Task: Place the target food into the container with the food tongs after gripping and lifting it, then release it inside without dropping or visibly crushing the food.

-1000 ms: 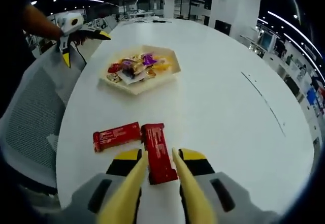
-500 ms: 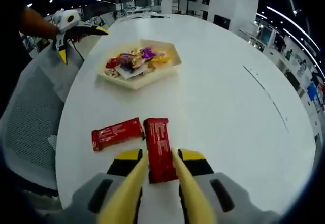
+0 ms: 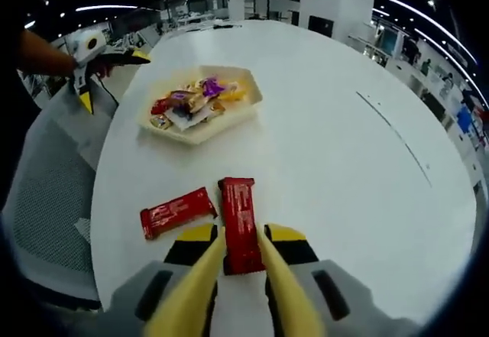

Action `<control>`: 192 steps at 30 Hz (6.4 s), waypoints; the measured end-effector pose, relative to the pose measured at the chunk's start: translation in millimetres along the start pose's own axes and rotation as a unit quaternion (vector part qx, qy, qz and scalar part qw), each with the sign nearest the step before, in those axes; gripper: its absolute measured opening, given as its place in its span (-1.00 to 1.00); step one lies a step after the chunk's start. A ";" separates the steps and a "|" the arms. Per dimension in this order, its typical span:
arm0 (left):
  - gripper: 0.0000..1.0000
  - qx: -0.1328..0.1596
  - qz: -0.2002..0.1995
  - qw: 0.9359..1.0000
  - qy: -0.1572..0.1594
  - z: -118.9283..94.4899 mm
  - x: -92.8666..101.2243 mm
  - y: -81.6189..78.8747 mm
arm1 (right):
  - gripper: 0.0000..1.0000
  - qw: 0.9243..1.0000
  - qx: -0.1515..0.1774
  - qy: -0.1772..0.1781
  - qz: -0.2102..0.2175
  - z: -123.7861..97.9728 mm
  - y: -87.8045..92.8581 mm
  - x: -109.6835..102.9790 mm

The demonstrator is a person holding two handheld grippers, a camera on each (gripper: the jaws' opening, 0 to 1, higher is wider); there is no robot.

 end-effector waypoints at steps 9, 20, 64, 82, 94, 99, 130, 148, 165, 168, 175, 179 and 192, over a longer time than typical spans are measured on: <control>0.99 0.001 0.000 1.000 0.002 -0.2 0.0 -0.1 | -0.54 1.000 0.014 0.008 0.011 -10.8 -12.1 4.6; 0.99 0.005 0.001 1.000 0.001 -0.6 0.3 -1.6 | -0.54 1.000 0.022 0.018 0.003 -22.5 -29.4 11.1; 0.98 0.013 0.006 1.000 -0.002 -1.6 -1.5 -3.7 | -0.52 0.994 0.069 0.001 -0.084 51.8 -192.5 11.7; 0.98 0.014 0.006 1.000 0.000 -1.5 -0.2 -4.7 | -0.45 0.993 0.088 0.023 -0.079 37.1 -179.6 13.1; 0.98 0.019 0.003 1.000 0.000 -2.0 -0.9 -5.3 | -0.44 0.993 0.091 0.050 -0.062 0.0 -153.6 8.1; 0.99 0.019 0.003 1.000 0.004 -1.8 0.3 -5.1 | -0.43 0.993 0.088 0.066 -0.047 -15.4 -137.5 8.1; 0.99 0.024 0.004 1.000 0.009 -2.5 0.8 -6.8 | -0.42 0.991 0.080 0.101 0.019 -50.5 -81.9 -25.0; 0.99 0.022 0.008 1.000 0.010 -2.7 3.0 -7.1 | -0.42 0.992 0.068 0.098 0.037 -38.6 -53.8 -53.7; 0.99 0.031 0.001 0.999 0.008 -3.7 2.3 -9.7 | -0.42 0.989 0.015 0.128 0.065 3.8 -37.7 -71.9; 0.99 0.030 0.001 1.000 0.007 -3.1 1.5 -8.6 | -0.41 0.985 0.012 0.146 0.088 8.5 -36.9 -69.7; 0.98 0.031 0.001 0.999 0.006 -3.6 1.6 -9.4 | -0.41 0.981 -0.005 0.156 0.116 15.6 -28.4 -70.0; 0.98 0.029 0.002 1.000 0.007 -3.5 2.2 -8.8 | -0.41 0.979 -0.001 0.152 0.137 16.8 -27.3 -69.9; 0.98 0.030 0.000 1.000 0.008 -3.7 0.9 -8.4 | -0.42 0.993 0.016 0.082 0.082 23.0 -37.9 -81.6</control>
Point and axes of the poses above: the point that each gripper's makers call its tool centre point, and the gripper's own axes: z roughly forward along the fingers, x roughly to its right, y roughly out of its underside, the point moved 4 cm from there along -z, roughly backward along the fingers, and after that the axes turned 11 degrees about -z, right-handed, at the moved point
